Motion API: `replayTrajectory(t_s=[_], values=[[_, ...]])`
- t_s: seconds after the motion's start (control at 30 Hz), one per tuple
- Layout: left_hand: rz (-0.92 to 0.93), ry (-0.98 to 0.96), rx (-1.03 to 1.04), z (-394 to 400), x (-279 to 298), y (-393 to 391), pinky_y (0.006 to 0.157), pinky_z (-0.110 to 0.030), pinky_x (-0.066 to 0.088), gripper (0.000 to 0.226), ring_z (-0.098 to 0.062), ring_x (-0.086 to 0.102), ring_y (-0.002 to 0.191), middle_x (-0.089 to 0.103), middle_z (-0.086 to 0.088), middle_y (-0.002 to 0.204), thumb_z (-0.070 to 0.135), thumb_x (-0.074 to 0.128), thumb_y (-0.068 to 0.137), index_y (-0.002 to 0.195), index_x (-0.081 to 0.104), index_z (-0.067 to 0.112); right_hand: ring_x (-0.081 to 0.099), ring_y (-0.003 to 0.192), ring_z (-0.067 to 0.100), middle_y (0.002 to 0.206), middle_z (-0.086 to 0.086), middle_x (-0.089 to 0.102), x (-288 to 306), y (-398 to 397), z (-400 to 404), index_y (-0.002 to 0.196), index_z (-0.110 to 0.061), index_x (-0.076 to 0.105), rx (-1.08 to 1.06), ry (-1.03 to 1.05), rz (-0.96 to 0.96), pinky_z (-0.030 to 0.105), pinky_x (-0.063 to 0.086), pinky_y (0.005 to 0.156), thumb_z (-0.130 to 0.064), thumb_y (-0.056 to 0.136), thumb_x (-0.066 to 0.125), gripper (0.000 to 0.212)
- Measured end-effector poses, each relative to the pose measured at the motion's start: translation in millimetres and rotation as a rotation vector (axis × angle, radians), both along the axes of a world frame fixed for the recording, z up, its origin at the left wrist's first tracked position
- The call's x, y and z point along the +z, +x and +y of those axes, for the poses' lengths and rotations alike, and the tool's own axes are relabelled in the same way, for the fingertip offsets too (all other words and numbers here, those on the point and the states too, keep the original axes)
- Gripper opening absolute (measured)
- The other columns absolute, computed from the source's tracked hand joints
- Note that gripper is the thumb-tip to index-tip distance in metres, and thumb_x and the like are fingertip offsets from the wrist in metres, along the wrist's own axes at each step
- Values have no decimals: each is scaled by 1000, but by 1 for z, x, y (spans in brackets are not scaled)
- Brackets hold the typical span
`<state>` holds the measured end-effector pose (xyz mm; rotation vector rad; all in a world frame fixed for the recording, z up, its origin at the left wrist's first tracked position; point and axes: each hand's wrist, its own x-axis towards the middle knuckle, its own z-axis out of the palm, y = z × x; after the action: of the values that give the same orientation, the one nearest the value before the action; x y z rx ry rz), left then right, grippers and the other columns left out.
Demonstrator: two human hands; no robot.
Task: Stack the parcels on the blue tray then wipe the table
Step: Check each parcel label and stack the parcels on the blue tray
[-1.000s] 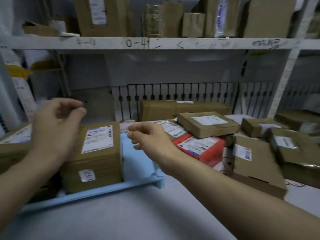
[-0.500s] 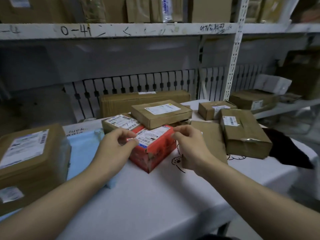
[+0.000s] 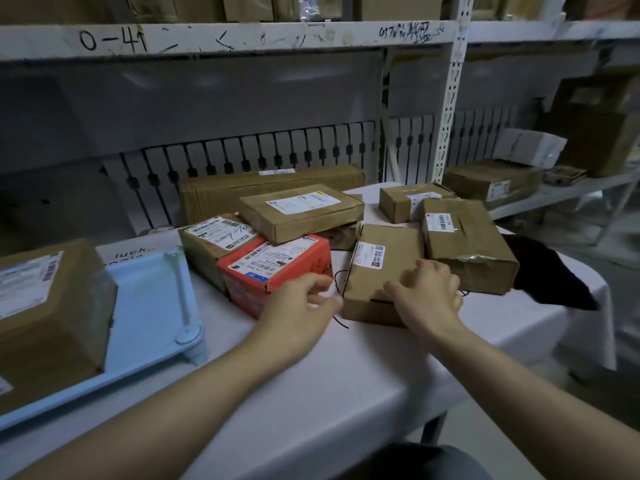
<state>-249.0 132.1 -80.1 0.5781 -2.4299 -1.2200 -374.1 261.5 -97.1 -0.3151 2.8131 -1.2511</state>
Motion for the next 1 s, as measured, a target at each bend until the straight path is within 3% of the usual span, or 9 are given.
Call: replayTrajectory(t_s=[0.07, 0.13, 0.23, 0.37, 0.5, 0.67, 0.73, 0.9, 1.0], values=[[-124, 119, -45, 7, -7, -14, 80, -18, 43, 25, -8, 58, 95, 62, 11, 103, 26, 62, 95, 118, 64, 17, 29, 138, 36, 150, 15, 37, -5, 1, 4, 141, -7, 43, -28, -30, -41, 41, 26, 112, -30, 87, 66, 63], [-178, 243, -69, 16, -7, -21, 70, -15, 43, 20, -12, 60, 85, 66, 8, 89, 32, 61, 94, 101, 67, 14, 37, 133, 38, 140, 16, 48, -9, 1, 6, 132, -7, 48, -37, -87, -104, 43, 34, 109, -30, 86, 66, 54], [-184, 369, -25, 19, -11, -33, 100, -31, 47, 60, -23, 67, 105, 73, -7, 110, 56, 64, 67, 107, 70, 12, 45, 126, 38, 129, 14, 58, -10, 0, 5, 126, -10, 50, -28, -163, -173, 47, 39, 107, -28, 84, 67, 49], [-137, 487, 36, 20, -7, -36, 86, -32, 48, 74, -17, 61, 91, 69, -6, 105, 61, 68, 56, 111, 66, 12, 50, 120, 37, 125, 15, 59, -10, -1, 6, 118, -8, 53, -53, -251, -215, 50, 43, 103, -31, 80, 64, 46], [-32, 628, 90, 27, 1, -30, 93, -40, 54, 24, -18, 62, 93, 64, -8, 99, 30, 72, 88, 90, 54, 14, 52, 117, 37, 124, 16, 58, -12, 3, 11, 116, -9, 55, -60, -356, -264, 48, 48, 97, -45, 65, 58, 62], [59, 561, 145, 23, 15, -21, 74, -35, 61, 31, -18, 62, 79, 61, -9, 100, 10, 76, 84, 109, 56, 9, 57, 90, 24, 119, 14, 60, -5, 19, 19, 113, -5, 58, -48, -627, -372, 31, 38, 62, -28, 86, 58, 35], [74, 593, 125, 18, 22, -13, 63, -27, 59, 34, -14, 62, 76, 62, -5, 98, 4, 74, 83, 112, 57, 10, 59, 84, 23, 113, 12, 65, -6, 21, 21, 111, -6, 61, -51, -729, -408, 30, 42, 64, -23, 89, 57, 28], [76, 638, 40, -3, 34, 20, 71, -31, 54, 54, -20, 65, 81, 69, -10, 99, -7, 73, 73, 123, 60, 10, 66, 80, 21, 93, 6, 72, 12, 39, 10, 104, -11, 63, 51, -968, -559, 31, 49, 66, -24, 95, 58, 17], [81, 633, 19, -16, 42, 43, 69, -32, 51, 37, -24, 59, 77, 68, -13, 90, -11, 64, 78, 105, 69, 14, 71, 87, 23, 96, 6, 78, 22, 48, -3, 109, -9, 68, 159, -1020, -590, 37, 57, 78, -22, 94, 61, 21]])
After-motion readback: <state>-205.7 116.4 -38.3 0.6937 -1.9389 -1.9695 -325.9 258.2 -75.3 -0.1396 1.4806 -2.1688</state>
